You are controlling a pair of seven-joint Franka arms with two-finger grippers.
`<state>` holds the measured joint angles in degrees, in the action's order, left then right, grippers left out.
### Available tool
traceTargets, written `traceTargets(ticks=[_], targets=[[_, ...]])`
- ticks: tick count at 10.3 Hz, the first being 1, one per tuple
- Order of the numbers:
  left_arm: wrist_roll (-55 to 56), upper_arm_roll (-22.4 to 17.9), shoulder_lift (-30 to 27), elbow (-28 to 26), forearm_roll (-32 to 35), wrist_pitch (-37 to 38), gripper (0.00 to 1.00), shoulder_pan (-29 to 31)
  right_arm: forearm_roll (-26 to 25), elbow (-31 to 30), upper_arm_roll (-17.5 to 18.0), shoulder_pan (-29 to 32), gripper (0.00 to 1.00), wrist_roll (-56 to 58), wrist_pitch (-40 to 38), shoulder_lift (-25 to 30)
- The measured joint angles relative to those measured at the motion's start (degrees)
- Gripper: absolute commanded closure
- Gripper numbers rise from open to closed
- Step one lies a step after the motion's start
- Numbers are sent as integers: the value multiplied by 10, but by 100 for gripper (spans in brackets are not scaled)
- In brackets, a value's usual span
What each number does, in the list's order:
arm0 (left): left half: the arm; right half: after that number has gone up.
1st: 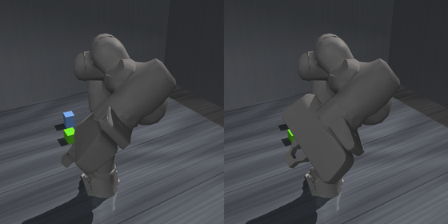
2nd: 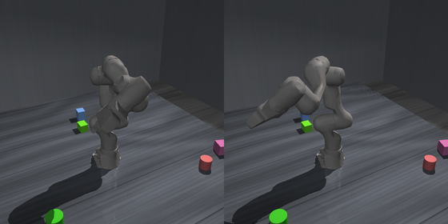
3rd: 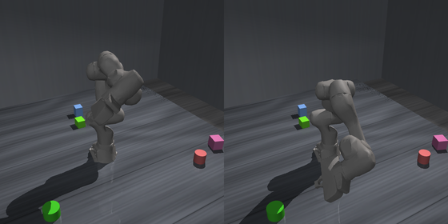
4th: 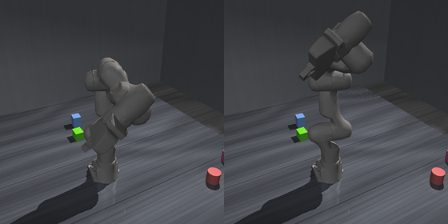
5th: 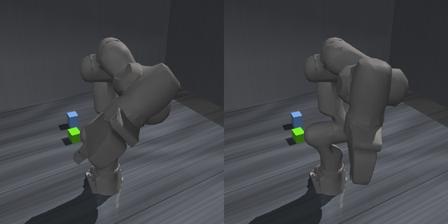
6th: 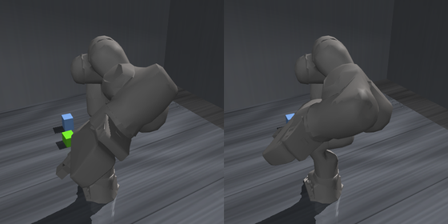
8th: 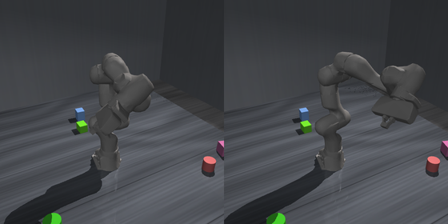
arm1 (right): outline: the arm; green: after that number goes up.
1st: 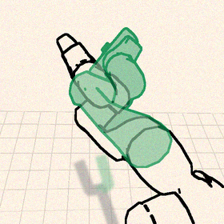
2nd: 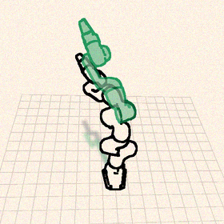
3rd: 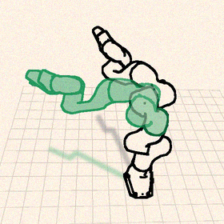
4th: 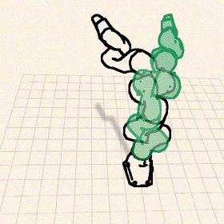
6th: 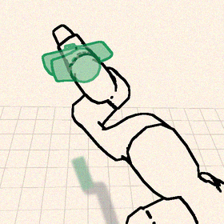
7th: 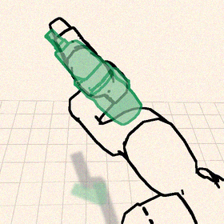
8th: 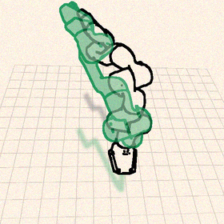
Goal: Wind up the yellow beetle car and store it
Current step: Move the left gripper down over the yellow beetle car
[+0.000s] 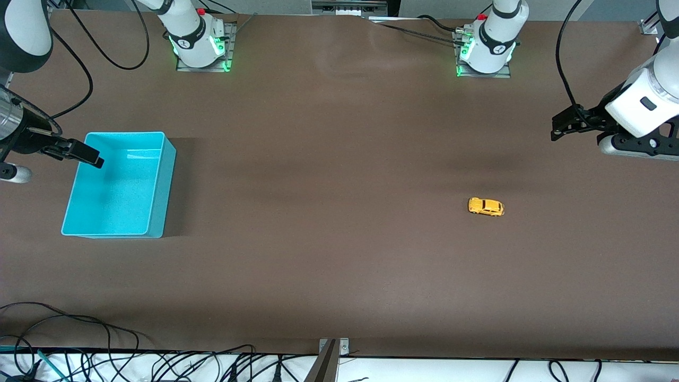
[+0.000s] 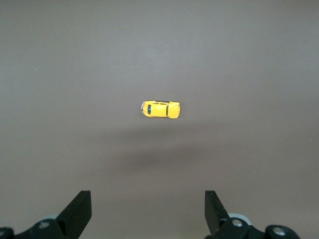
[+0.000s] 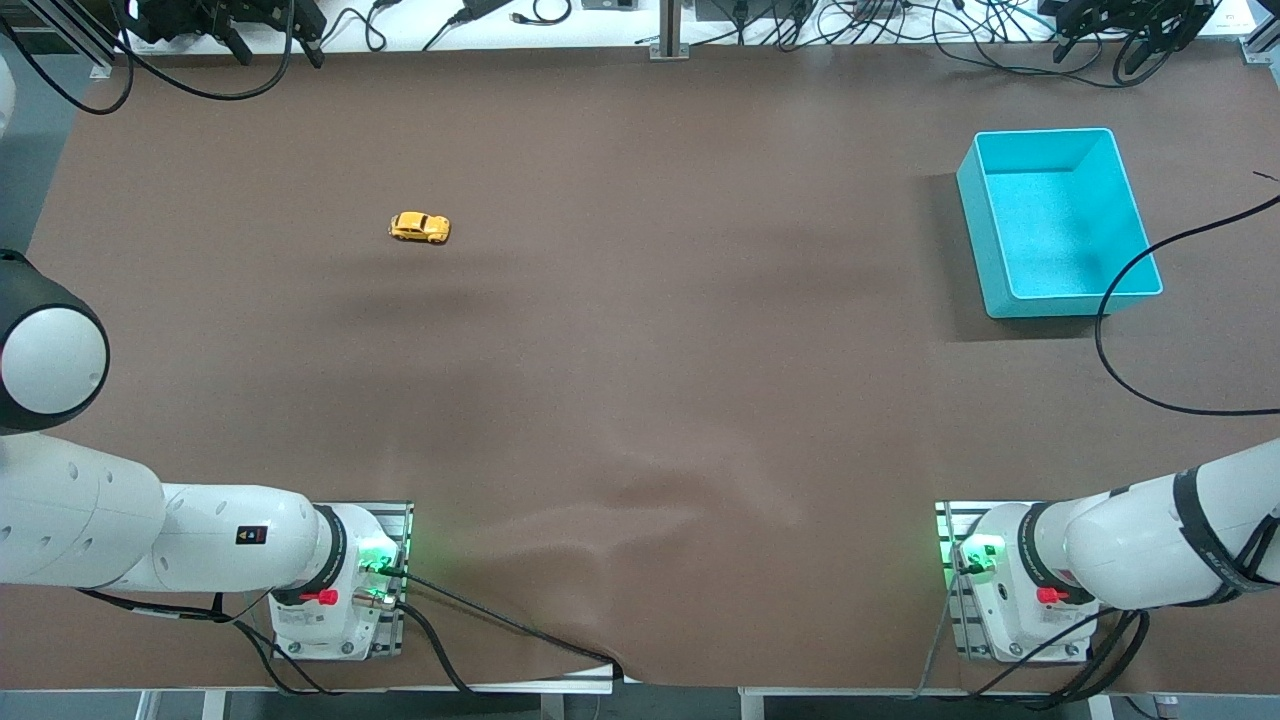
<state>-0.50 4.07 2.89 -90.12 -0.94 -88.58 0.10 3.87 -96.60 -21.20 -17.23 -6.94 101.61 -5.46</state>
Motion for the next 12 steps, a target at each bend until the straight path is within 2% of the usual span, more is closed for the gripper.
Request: traceTargets(ticks=[5, 12], targets=[[0, 1, 3, 0, 0, 0, 0, -1, 0, 0, -1, 4, 0, 8, 1, 0], [0, 1, 47, 0, 0, 0, 0, -2, 0, 0, -1, 6, 0, 12, 1, 0]])
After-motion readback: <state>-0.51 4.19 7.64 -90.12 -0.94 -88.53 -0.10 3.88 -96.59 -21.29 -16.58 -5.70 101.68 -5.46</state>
